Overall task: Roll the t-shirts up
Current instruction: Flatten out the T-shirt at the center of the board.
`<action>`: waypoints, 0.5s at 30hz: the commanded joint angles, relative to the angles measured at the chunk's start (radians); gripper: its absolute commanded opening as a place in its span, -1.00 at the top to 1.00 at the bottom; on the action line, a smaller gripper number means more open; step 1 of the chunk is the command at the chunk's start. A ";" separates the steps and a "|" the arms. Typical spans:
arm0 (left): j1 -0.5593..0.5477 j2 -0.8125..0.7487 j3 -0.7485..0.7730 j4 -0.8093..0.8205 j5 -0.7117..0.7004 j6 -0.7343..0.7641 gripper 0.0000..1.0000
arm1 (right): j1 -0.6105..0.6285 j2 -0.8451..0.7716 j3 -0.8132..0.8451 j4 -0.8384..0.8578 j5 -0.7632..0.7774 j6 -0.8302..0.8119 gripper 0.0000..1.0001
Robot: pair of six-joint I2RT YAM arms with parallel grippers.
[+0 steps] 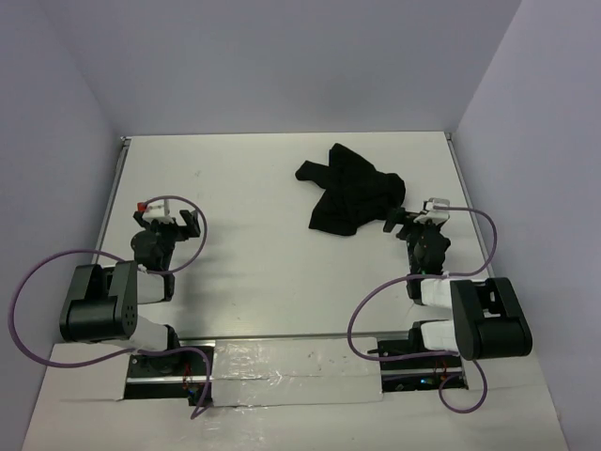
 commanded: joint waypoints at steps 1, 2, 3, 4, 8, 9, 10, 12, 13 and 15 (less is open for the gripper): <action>-0.001 -0.001 0.010 0.056 0.000 -0.001 -0.99 | 0.002 0.002 0.039 0.038 0.014 -0.010 -0.94; -0.001 0.001 0.010 0.059 0.000 -0.001 -0.99 | 0.000 -0.005 0.058 0.024 0.019 -0.010 -0.94; -0.001 0.002 0.009 0.071 0.000 -0.003 -0.99 | 0.000 -0.057 0.078 -0.082 0.019 -0.012 -0.92; -0.001 0.008 0.007 0.079 0.000 -0.003 -0.99 | 0.000 -0.092 0.112 -0.179 0.019 -0.006 -0.89; -0.001 0.013 0.007 0.102 0.031 0.005 -0.80 | -0.004 -0.180 0.470 -0.841 -0.036 0.114 -0.74; -0.012 -0.010 0.037 0.012 0.046 0.023 -0.71 | -0.004 -0.150 0.529 -0.912 -0.082 0.120 -0.53; -0.019 -0.021 0.076 -0.092 0.043 0.028 -0.60 | -0.004 -0.125 0.590 -0.984 -0.140 0.134 -0.45; -0.022 0.045 0.470 -0.566 0.083 0.040 0.01 | -0.001 -0.059 0.759 -1.164 -0.211 0.183 -0.36; -0.023 0.106 0.665 -1.015 0.151 0.046 0.29 | 0.002 0.016 0.811 -1.215 -0.223 0.227 -0.34; -0.048 0.271 1.113 -1.273 0.363 0.045 0.50 | 0.011 0.086 0.939 -1.321 -0.223 0.261 -0.33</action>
